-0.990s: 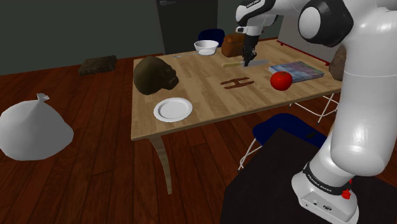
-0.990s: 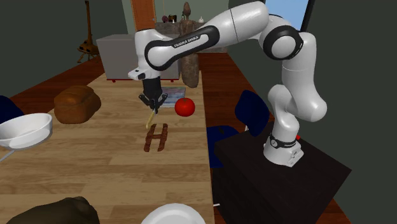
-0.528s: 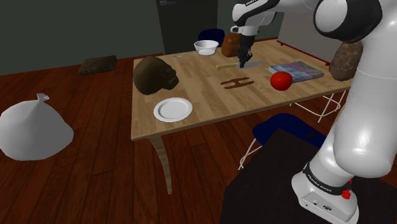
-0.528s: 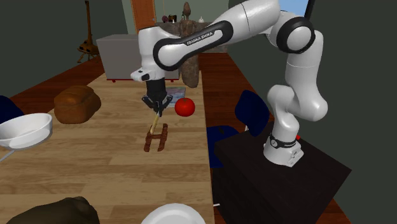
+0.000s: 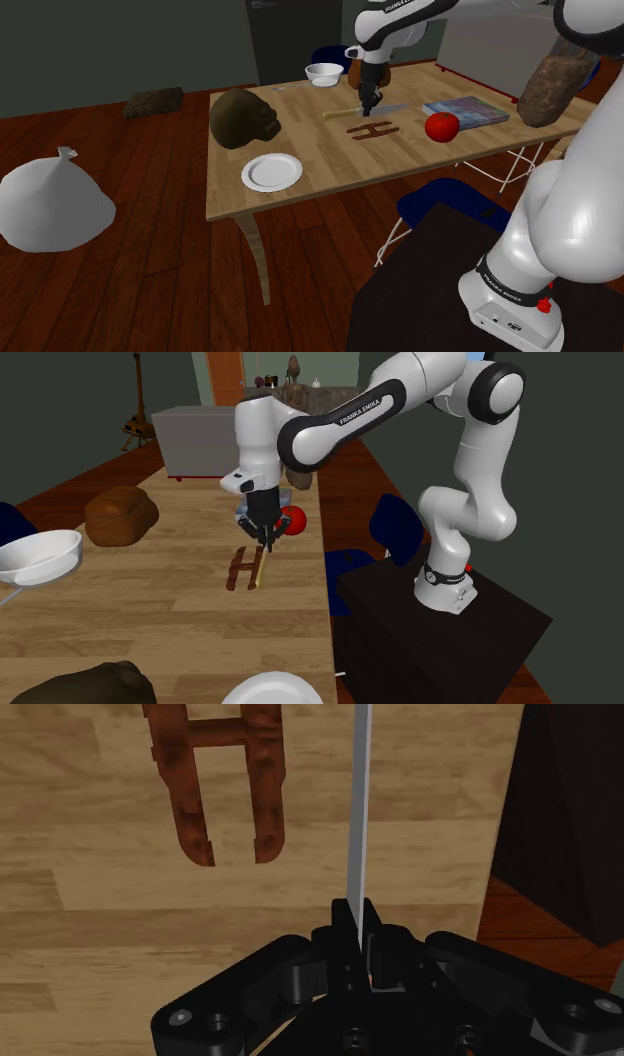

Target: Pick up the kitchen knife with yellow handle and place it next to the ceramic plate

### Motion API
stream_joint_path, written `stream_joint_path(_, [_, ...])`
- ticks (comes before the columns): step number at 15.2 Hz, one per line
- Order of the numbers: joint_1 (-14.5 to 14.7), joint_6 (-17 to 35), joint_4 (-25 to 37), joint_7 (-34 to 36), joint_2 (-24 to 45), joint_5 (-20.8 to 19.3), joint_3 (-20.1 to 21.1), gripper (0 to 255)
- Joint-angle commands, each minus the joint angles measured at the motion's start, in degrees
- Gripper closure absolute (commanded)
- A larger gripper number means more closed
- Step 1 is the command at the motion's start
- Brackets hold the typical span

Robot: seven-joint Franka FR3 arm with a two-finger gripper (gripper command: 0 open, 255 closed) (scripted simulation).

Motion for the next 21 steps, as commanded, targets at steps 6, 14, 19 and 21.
stream_joint_path(6, [4.8, 1.8, -6.0, 11.5, -5.5, -3.1, 5.3, 255])
stream_joint_path(14, [8.0, 4.8, -9.9, 19.0, -6.8, -3.5, 9.4, 255])
stream_joint_path(19, [8.0, 8.6, -12.3, 18.3, -5.2, -2.7, 9.2, 255])
stream_joint_path(21, [8.0, 10.2, -13.2, 17.9, -4.5, -2.4, 9.1, 255])
